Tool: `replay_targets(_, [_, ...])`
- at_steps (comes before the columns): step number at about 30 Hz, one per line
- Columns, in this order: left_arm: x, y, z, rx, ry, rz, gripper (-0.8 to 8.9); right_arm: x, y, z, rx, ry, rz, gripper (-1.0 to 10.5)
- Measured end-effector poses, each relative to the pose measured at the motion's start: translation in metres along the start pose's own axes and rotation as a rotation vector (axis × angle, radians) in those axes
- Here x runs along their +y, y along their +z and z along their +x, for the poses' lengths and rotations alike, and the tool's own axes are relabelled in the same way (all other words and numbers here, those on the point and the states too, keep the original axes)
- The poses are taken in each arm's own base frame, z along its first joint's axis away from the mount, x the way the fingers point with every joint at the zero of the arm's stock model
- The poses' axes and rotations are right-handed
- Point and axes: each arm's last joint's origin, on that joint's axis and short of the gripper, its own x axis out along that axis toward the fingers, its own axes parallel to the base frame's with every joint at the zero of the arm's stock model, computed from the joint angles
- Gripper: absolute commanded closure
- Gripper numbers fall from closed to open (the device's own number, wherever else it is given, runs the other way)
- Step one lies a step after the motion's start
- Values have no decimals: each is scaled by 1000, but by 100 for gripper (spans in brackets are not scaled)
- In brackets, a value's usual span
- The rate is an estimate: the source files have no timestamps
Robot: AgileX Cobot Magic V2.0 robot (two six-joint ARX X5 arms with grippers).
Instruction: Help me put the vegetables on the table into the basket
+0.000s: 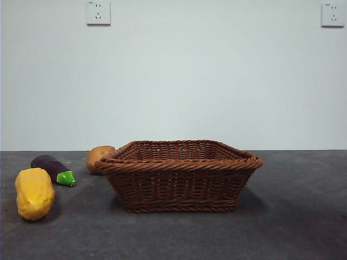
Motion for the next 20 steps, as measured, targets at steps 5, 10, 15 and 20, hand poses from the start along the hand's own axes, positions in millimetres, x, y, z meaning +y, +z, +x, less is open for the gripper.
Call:
replay_targets(5, [-7,33,-16,0,-52,-50,820,9,27,-8,-37,11,96,958])
replay_targets(10, [-13,58,-26,-9,-110,-66,820,20,62,-16,-17,9,113,958])
replay_targets(15, [-19,88,-34,-13,-141,-87,820,30,94,-20,113,6,87,957])
replay_targets(20, [-24,115,-37,88,-183,-97,820,37,125,-23,265,-16,14,958])
